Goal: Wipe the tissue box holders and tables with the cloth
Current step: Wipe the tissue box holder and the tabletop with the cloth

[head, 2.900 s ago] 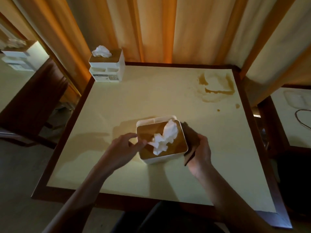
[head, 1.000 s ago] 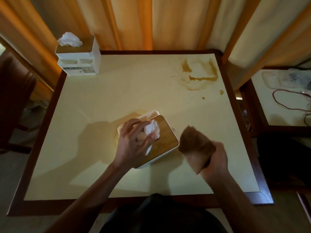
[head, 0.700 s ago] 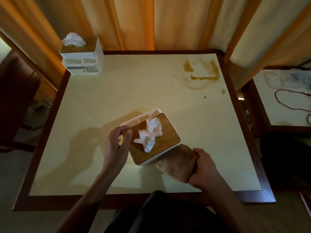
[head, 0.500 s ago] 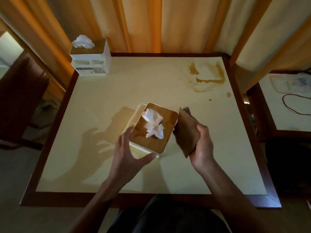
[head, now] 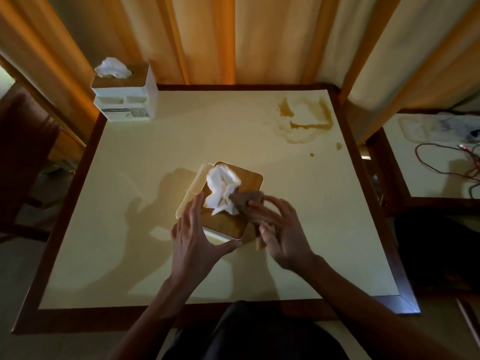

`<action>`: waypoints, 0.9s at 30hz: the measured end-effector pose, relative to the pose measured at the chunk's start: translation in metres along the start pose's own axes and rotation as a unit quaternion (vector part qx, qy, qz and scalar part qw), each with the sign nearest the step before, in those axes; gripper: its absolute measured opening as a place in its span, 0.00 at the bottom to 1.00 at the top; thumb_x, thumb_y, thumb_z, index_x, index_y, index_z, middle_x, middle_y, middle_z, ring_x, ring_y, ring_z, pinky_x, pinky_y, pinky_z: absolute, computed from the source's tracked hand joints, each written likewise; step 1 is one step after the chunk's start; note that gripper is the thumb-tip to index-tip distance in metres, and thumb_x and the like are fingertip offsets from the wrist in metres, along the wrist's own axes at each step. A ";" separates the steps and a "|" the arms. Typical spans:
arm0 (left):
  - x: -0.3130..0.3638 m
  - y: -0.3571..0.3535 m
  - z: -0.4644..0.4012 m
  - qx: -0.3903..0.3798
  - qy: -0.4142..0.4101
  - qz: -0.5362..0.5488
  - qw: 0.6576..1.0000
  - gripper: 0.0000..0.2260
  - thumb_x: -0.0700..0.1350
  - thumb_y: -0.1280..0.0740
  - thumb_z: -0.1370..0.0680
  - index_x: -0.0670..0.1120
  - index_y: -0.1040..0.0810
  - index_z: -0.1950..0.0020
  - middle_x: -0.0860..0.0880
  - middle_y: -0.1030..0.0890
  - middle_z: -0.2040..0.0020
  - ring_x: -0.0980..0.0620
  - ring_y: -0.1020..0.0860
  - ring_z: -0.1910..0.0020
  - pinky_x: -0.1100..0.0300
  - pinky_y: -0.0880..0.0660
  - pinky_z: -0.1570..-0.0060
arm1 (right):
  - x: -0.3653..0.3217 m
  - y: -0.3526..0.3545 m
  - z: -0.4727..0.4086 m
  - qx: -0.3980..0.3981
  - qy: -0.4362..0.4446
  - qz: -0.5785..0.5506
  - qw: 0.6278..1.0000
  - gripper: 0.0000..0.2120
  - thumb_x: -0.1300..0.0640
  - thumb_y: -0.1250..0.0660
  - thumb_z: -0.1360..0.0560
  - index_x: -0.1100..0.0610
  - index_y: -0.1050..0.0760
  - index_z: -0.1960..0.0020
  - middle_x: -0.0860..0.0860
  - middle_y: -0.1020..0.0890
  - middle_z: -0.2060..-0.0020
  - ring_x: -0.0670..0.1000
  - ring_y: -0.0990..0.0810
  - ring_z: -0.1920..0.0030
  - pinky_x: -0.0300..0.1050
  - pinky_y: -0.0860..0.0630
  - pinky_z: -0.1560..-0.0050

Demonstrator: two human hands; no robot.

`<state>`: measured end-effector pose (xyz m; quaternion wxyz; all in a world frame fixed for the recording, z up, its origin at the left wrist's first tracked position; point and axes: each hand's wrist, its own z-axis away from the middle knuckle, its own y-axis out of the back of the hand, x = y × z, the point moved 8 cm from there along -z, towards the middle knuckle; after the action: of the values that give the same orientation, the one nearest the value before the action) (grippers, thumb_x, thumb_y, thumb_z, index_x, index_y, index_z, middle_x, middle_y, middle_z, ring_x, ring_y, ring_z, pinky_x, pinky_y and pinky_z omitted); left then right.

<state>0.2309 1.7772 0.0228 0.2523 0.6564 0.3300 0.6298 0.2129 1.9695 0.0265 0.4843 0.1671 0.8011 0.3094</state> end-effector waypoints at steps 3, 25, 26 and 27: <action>0.001 -0.001 0.001 -0.003 0.006 -0.008 1.000 0.57 0.66 0.22 0.42 0.54 0.50 0.23 0.46 0.35 0.25 0.45 0.33 0.30 0.52 0.40 0.35 | 0.016 0.017 -0.015 0.152 -0.231 -0.243 0.930 0.18 0.61 0.43 0.20 0.43 0.19 0.45 0.43 0.16 0.49 0.48 0.20 0.45 0.36 0.26 0.46; 0.033 0.011 0.007 -0.007 0.027 0.051 0.998 0.38 0.57 0.27 0.27 0.55 0.46 0.25 0.56 0.17 0.54 0.56 0.19 0.59 0.58 0.24 0.57 | 0.083 -0.004 0.032 0.337 -0.479 -0.640 0.498 0.18 0.52 0.43 0.28 0.54 0.18 0.46 0.55 0.17 0.44 0.57 0.19 0.42 0.49 0.26 0.39; 0.026 0.018 -0.003 0.019 0.028 0.050 0.998 0.34 0.56 0.27 0.27 0.53 0.42 0.27 0.57 0.19 0.59 0.57 0.21 0.63 0.59 0.26 0.60 | 0.091 -0.001 0.035 0.353 -0.481 -0.637 0.489 0.18 0.53 0.45 0.25 0.53 0.17 0.51 0.54 0.16 0.46 0.57 0.18 0.44 0.49 0.25 0.41; 0.018 0.025 -0.014 0.047 0.032 0.053 0.997 0.31 0.54 0.27 0.26 0.51 0.39 0.29 0.57 0.21 0.61 0.57 0.22 0.64 0.59 0.28 0.61 | 0.097 0.000 0.039 0.359 -0.484 -0.633 0.487 0.20 0.53 0.47 0.23 0.53 0.16 0.53 0.55 0.16 0.47 0.57 0.18 0.45 0.50 0.25 0.40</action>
<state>0.2196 1.7737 0.0543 0.1768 0.6636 0.3315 0.6468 0.2011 2.0377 -0.0518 0.7591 -0.1026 0.3724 -0.5240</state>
